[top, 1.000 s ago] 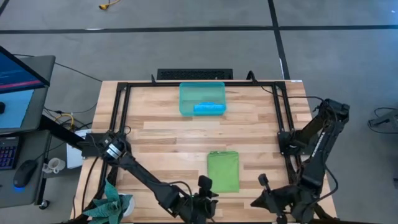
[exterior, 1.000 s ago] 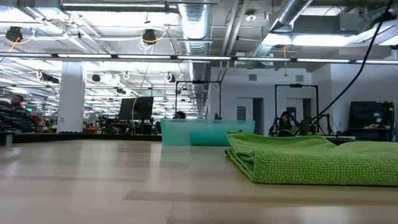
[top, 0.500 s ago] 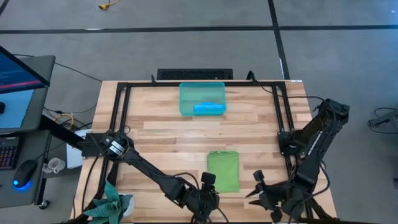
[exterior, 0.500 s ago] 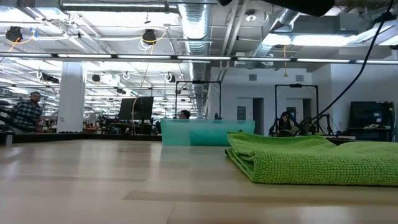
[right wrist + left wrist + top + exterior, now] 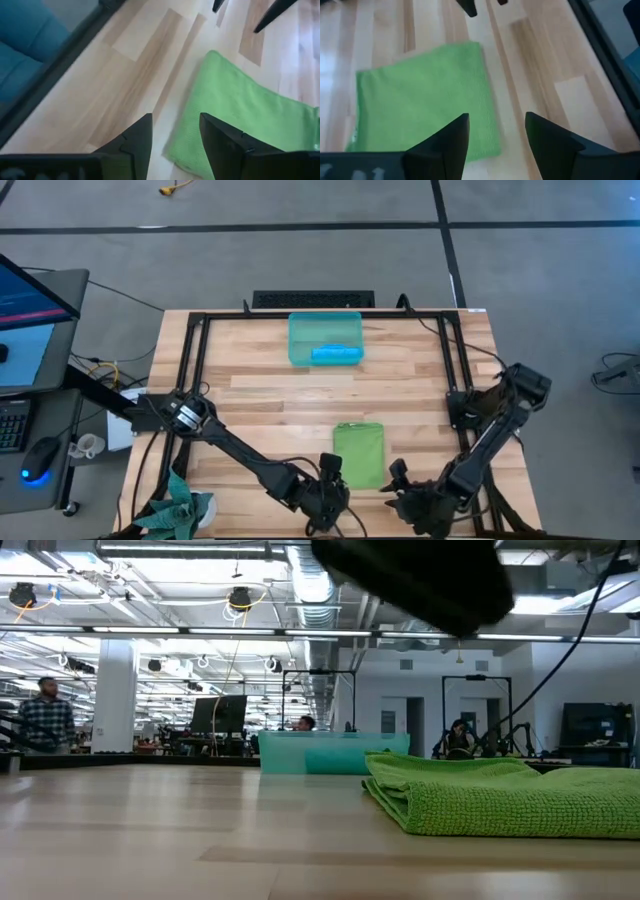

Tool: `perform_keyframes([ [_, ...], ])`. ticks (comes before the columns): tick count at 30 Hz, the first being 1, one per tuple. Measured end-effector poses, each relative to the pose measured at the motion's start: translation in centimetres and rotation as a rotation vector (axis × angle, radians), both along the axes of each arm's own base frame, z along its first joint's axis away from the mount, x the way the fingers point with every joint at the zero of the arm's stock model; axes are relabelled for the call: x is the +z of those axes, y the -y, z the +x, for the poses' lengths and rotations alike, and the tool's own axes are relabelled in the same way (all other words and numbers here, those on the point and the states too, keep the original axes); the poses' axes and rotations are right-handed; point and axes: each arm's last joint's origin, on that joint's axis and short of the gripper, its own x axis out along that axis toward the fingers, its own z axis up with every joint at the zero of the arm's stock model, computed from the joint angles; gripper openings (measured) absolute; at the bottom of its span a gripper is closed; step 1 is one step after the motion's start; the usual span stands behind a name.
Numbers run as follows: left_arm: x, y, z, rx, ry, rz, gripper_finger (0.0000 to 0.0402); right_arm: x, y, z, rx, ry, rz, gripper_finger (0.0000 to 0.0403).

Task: Roll microfiber towels into tight, uniform cylinder then place into a basket
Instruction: Roll the green microfiber cloth

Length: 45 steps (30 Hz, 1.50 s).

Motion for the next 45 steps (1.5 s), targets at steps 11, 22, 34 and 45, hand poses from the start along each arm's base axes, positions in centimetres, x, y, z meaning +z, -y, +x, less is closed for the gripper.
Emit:
perform_keyframes([
  [11,-3.5,-1.1,-0.1,0.036,0.013,-0.04,0.0187,-3.4,1.0,2.5,-0.088,-0.104,-0.011,0.0187],
  [22,-5.8,-2.7,0.0,0.026,0.025,-0.089,0.0187,-4.7,2.6,3.5,-0.216,-0.204,0.018,0.0176],
  [34,-7.7,-3.7,-0.5,0.061,0.01,-0.139,0.0187,-4.7,2.8,3.7,-0.26,-0.229,0.059,0.0166],
  [45,-8.0,-4.0,-0.6,0.155,0.014,-0.222,0.0165,-4.6,3.5,4.5,-0.297,-0.282,0.13,0.0038],
])
